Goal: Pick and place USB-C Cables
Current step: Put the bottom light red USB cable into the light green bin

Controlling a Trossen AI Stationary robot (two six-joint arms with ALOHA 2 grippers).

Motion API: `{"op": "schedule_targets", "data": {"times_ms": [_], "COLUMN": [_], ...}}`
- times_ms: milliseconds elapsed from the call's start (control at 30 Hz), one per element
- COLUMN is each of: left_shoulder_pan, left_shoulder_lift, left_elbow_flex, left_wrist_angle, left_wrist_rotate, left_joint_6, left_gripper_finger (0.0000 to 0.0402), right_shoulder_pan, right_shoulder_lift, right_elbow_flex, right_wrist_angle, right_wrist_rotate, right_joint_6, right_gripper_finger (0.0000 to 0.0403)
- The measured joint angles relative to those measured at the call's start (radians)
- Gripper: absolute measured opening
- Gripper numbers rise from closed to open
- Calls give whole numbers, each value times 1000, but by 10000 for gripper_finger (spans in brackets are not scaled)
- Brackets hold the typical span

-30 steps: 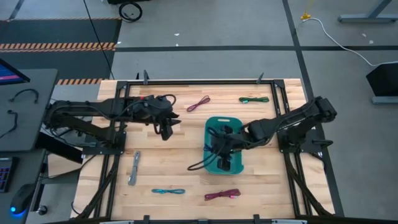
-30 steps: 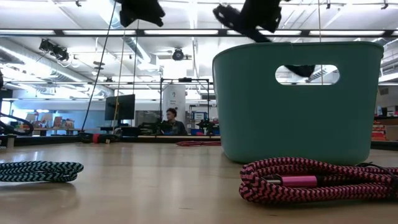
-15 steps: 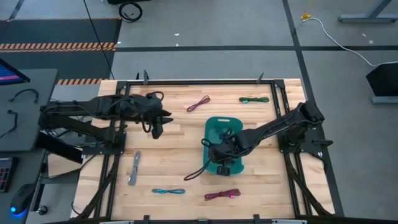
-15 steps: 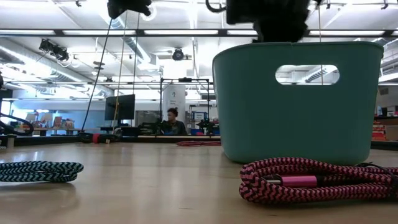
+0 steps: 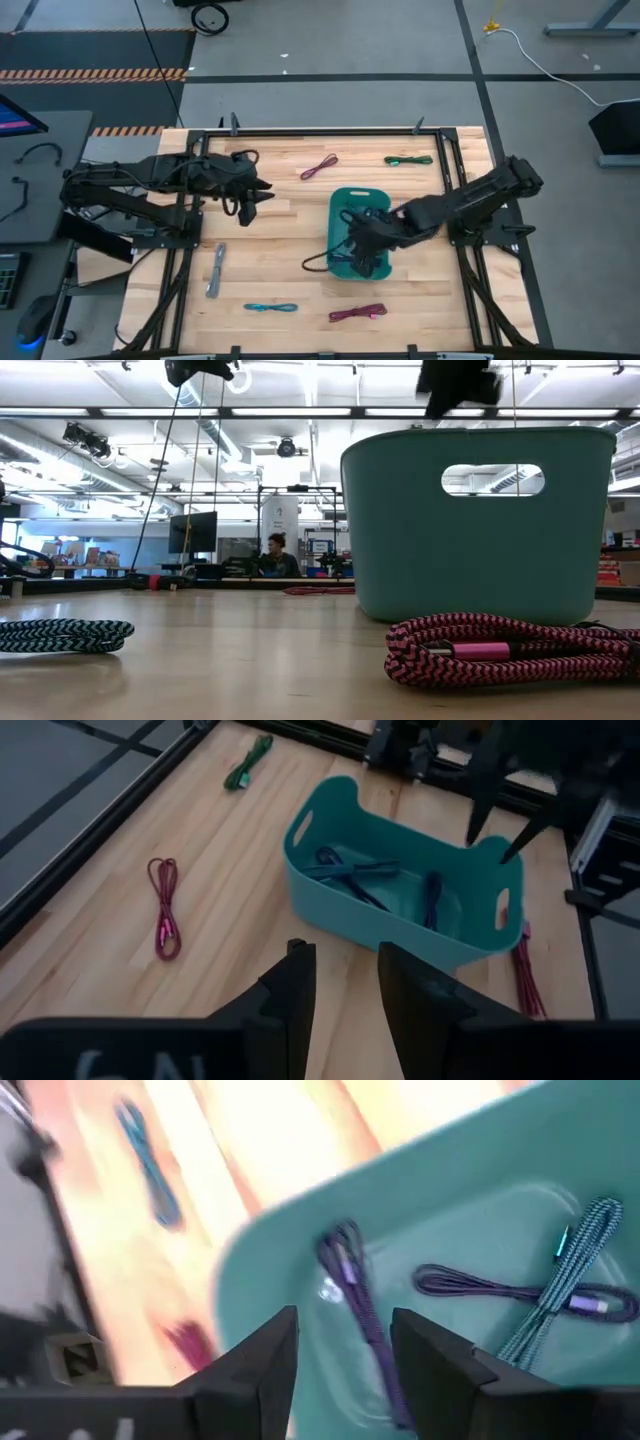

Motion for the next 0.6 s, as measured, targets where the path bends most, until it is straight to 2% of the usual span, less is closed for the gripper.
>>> {"op": "schedule_targets", "data": {"times_ms": [133, 233, 500, 600], "left_shoulder_pan": [-20, -33, -76, -94], "left_shoulder_lift": [0, 0, 0, 1], "left_elbow_flex": [0, 0, 0, 0], "left_wrist_angle": [-1, -1, -2, -15], "left_wrist_rotate": [0, 0, 0, 0], "left_joint_6": [14, 14, 9, 6], "left_gripper_finger": [117, 117, 117, 117], "right_shoulder_pan": [115, 213, 402, 427], "right_shoulder_lift": [-25, -13, 134, 196], "right_elbow_flex": [44, 68, 68, 68], "right_wrist_angle": [15, 93, 293, 344], "right_wrist_rotate": [127, 132, -53, -159], "right_joint_6": [170, 233, 272, 169], "right_gripper_finger": [151, 141, 126, 126]}}
